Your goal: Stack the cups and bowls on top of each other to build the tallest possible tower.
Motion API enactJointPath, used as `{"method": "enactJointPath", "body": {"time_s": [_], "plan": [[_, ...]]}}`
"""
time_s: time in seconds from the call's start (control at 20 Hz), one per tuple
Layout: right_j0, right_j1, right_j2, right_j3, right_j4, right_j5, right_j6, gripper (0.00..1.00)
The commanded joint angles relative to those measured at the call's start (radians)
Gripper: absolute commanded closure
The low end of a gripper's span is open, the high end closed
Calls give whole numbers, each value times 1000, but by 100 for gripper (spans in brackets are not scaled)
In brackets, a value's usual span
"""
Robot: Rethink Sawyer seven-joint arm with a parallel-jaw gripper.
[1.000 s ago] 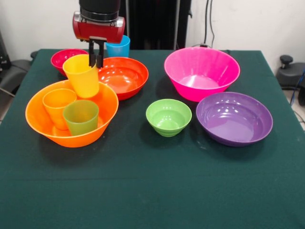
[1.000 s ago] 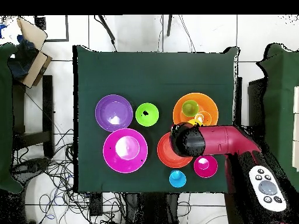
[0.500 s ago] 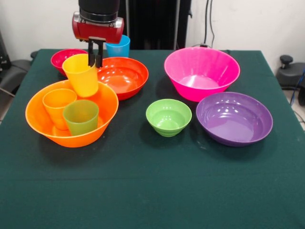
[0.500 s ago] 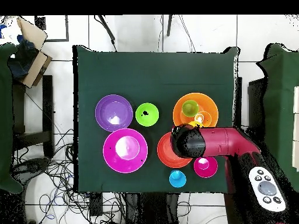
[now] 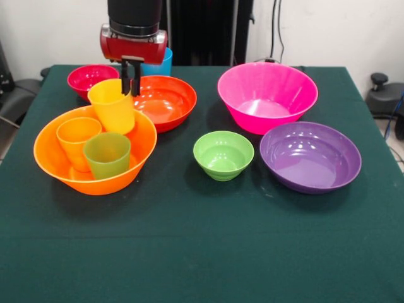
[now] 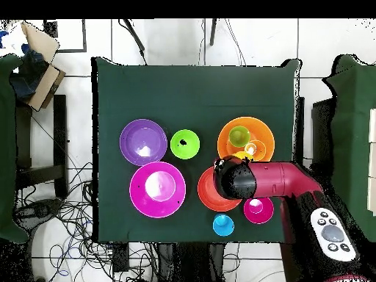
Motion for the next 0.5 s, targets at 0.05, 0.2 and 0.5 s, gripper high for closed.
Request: {"method": "enactJointPath", "body": {"time_s": [0.05,0.2,0.5], "plan": [[39,59,13,43,28,-71,120,100],[37,64,15,41,33,-76,115,100],[53,79,6,18,26,-95,118,100]]}}
